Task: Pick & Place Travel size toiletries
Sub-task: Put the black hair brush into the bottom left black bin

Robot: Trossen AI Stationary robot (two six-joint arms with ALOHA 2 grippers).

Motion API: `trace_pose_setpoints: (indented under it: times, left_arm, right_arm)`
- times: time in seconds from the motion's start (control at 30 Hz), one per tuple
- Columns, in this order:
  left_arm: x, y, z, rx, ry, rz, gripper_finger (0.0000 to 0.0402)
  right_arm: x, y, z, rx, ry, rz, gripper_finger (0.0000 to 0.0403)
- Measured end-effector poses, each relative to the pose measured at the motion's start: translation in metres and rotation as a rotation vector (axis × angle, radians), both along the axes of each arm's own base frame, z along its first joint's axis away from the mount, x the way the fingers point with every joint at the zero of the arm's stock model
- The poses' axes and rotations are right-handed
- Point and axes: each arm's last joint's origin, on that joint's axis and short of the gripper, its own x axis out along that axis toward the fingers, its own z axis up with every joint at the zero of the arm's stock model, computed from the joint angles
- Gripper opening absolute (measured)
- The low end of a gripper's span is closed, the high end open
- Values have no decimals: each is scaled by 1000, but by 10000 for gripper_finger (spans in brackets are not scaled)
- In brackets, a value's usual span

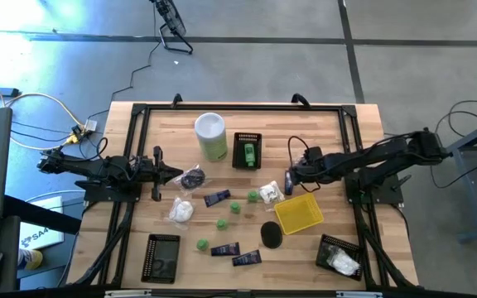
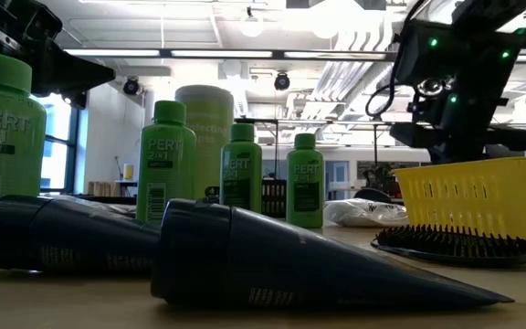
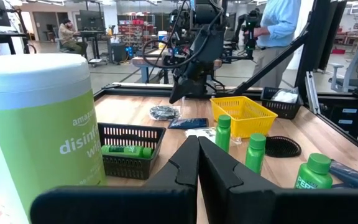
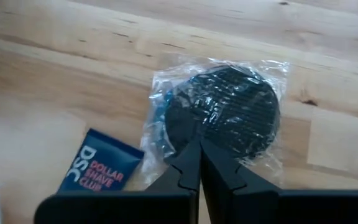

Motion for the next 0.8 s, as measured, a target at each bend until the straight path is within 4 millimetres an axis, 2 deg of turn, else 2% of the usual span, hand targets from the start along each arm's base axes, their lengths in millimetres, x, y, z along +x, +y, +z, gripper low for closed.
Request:
trace_pose_setpoints:
  times: [0.37,0.6,0.8]
  left_arm:
    - [0,0,0,0,-1,0,3]
    - [0,0,0,0,-1,-1,3]
    - [0,0,0,0,-1,-2,3]
  right_arm:
    - [19,-10,-31,20,51,-3,2]
    - [23,-19,-35,16,47,1,2]
    - [30,-38,-35,-25,0,15,2]
